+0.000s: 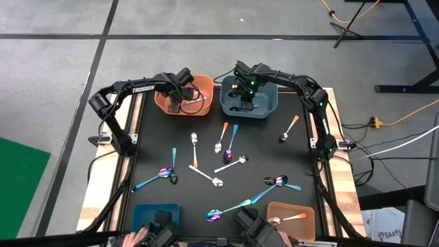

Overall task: Sort silverware by color (type)
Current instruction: Put the white patterned spoon into the top orange bin

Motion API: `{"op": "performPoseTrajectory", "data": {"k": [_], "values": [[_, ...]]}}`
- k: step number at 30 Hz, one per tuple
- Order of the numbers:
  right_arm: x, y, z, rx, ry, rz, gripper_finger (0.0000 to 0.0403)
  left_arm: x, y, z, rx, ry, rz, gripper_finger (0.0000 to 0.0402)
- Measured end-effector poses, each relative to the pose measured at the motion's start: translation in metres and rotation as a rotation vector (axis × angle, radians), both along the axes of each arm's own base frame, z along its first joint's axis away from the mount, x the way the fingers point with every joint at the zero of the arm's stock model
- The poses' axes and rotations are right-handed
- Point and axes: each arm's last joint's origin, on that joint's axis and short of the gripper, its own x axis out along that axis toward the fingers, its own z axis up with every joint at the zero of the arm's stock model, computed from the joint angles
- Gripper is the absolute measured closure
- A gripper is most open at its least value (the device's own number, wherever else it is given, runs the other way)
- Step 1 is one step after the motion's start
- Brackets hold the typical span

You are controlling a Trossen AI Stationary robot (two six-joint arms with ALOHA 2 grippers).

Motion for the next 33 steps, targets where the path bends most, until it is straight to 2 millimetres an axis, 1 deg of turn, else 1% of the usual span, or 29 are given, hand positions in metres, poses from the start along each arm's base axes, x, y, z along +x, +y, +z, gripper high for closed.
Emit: {"op": "performPoseTrajectory", "data": {"k": [18, 25, 28, 33], "values": [[-0.0015, -0.0020, -0.0005, -0.065, 0.055, -0.022, 0.0343, 0.0002, 0.0003, 0.0000, -0.002, 0.000, -0.020, 0.0401], [-0.0020, -0.0017, -0.0006, -0.061, 0.060, -0.022, 0.0341, 0.0002, 0.0003, 0.0000, -0.003, 0.000, -0.020, 0.0401], [-0.0024, -0.0014, -0.0006, -0.057, 0.062, -0.022, 0.0322, 0.0003, 0.0003, 0.0001, -0.003, -0.001, -0.020, 0.0401], [-0.0030, -0.0006, -0.0008, -0.049, 0.069, -0.019, 0.0266, 0.0003, 0.0003, 0.0000, -0.003, -0.001, -0.020, 0.0402]]}}
